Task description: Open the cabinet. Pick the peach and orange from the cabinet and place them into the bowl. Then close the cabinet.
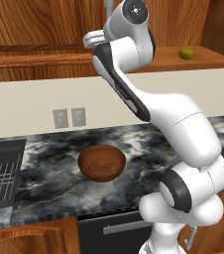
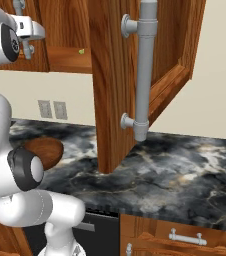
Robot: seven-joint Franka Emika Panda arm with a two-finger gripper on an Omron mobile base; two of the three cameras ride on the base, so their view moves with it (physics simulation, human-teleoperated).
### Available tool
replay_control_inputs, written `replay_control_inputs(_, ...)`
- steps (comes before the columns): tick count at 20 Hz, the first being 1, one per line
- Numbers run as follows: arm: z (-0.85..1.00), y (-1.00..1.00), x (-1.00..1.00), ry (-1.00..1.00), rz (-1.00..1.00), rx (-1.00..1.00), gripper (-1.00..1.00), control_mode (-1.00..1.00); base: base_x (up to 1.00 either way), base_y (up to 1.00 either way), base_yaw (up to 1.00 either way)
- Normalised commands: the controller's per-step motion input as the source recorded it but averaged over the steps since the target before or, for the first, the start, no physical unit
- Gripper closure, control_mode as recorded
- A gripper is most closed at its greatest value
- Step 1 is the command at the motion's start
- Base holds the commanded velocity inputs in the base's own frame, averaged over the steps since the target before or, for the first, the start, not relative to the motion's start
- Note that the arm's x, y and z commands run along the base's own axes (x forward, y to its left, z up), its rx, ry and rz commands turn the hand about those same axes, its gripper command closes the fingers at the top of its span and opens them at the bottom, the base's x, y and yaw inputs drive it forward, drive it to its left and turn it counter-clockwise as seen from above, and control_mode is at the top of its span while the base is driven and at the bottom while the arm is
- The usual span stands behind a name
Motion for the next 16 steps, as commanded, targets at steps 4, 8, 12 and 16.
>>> replay_control_inputs(4, 0.0, 0.0, 0.0, 0.0, 0.0, 0.0, 1.0, -1.0, 0.0, 0.0, 0.0)
replay_control_inputs(8, 0.0, 0.0, 0.0, 0.0, 0.0, 0.0, 1.0, -1.0, 0.0, 0.0, 0.0)
replay_control_inputs(12, 0.0, 0.01, 0.0, -0.02, 0.0, 0.0, 1.0, -1.0, 0.0, 0.0, 0.0)
replay_control_inputs(16, 0.0, 0.14, -0.24, -0.01, 0.0, 0.0, 1.0, -1.0, 0.0, 0.0, 0.0)
